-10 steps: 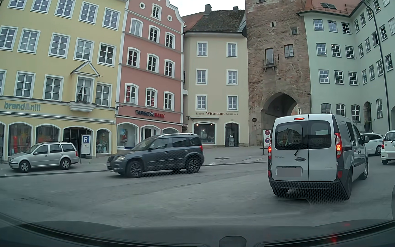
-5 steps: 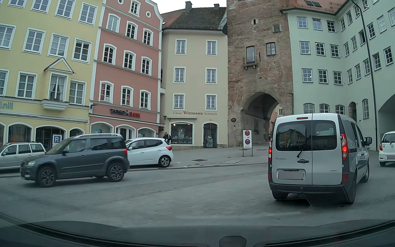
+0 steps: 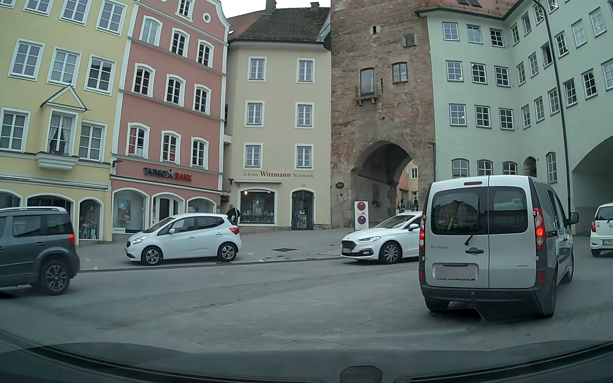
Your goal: Follow the waypoints while adhering to traffic rules and regulations
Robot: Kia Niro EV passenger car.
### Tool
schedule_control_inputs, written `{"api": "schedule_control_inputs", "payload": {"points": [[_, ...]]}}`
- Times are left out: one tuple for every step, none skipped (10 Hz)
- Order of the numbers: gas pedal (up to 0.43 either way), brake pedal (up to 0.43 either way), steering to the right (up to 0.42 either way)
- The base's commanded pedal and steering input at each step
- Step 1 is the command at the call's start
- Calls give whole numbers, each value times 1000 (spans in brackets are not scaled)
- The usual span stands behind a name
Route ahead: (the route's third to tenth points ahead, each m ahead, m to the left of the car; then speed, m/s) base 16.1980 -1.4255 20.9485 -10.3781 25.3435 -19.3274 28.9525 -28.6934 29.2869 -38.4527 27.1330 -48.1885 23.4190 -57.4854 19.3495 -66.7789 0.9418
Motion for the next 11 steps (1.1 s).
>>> {"api": "schedule_control_inputs", "payload": {"points": [[0, 0, 311], [0, 0, 311], [0, 0, 310], [0, 0, 309], [0, 0, 309], [0, 0, 309], [20, 0, 309], [98, 0, 309], [138, 0, 309], [169, 0, 308], [177, 0, 308]]}}
